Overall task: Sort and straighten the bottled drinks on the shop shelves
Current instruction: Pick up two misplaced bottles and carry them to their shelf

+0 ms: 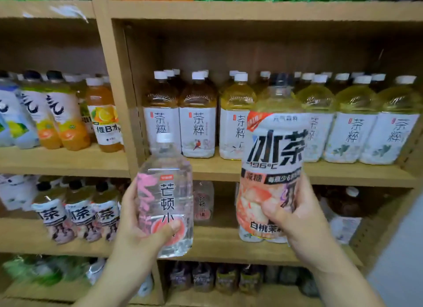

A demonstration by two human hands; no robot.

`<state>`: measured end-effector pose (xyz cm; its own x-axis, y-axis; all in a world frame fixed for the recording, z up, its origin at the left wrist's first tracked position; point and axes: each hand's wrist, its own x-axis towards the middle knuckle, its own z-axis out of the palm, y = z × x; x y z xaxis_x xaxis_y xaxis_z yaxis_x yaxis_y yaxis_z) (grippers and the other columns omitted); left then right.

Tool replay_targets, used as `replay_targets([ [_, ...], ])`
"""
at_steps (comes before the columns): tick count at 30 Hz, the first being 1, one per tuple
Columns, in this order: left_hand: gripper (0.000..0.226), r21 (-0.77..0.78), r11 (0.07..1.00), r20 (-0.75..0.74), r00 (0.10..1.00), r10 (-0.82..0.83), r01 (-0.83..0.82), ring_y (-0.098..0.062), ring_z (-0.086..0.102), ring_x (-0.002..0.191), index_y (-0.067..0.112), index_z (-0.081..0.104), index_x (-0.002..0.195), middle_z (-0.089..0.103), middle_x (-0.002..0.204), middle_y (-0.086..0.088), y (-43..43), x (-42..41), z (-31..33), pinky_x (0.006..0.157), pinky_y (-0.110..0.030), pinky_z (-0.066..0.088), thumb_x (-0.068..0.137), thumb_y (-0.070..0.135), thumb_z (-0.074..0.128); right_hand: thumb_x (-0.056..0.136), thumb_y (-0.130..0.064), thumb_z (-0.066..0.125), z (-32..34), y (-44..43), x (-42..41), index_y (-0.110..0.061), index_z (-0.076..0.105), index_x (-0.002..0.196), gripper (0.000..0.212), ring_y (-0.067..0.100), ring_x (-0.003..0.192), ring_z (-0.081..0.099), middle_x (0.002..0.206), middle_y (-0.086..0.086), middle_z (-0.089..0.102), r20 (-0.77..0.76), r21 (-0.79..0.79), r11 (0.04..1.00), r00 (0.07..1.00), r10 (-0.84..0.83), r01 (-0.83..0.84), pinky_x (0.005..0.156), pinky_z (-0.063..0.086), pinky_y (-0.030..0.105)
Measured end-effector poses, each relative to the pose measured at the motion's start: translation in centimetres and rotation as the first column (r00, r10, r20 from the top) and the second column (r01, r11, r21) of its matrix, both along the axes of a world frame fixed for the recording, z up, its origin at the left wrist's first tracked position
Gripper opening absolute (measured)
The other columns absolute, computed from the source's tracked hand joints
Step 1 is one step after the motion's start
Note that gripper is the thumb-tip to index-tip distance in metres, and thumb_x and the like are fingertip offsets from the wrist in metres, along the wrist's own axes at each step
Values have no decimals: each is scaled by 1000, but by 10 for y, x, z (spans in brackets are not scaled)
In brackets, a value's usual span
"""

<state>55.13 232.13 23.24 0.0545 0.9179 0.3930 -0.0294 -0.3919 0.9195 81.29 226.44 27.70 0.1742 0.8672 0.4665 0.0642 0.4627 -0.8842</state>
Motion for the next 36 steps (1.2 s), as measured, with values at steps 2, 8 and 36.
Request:
replay_targets([
  [2, 96, -60, 998, -17, 1000, 0, -1, 22, 53, 114, 53, 34, 143, 54, 121, 48, 2, 4, -22, 91, -16, 42, 77, 9, 87, 56, -34, 88, -29, 0, 0, -26, 49, 139, 92, 18, 115, 72, 127, -3, 73, -64, -113, 992, 997, 49, -56, 85, 58, 27],
  [8, 99, -193, 981, -92, 994, -54, 35, 14, 54, 119, 64, 36, 135, 52, 126, 35, 17, 7, -83, 99, -25, 42, 66, 20, 93, 53, -22, 89, -83, 2, 7, -20, 52, 135, 90, 24, 112, 73, 124, 3, 74, -33, -328, 941, 996, 78, -85, 86, 60, 33],
  [36, 94, -368, 925, -134, 980, -150, 91, -12, 62, 124, 38, 27, 149, 59, 138, 6, 135, 58, -197, 108, -48, 50, 81, 4, 83, 56, 0, 90, -178, 9, 35, -25, 49, 137, 95, 21, 111, 73, 121, 2, 75, -30, -662, 744, 990, -141, 86, 93, 59, 46],
])
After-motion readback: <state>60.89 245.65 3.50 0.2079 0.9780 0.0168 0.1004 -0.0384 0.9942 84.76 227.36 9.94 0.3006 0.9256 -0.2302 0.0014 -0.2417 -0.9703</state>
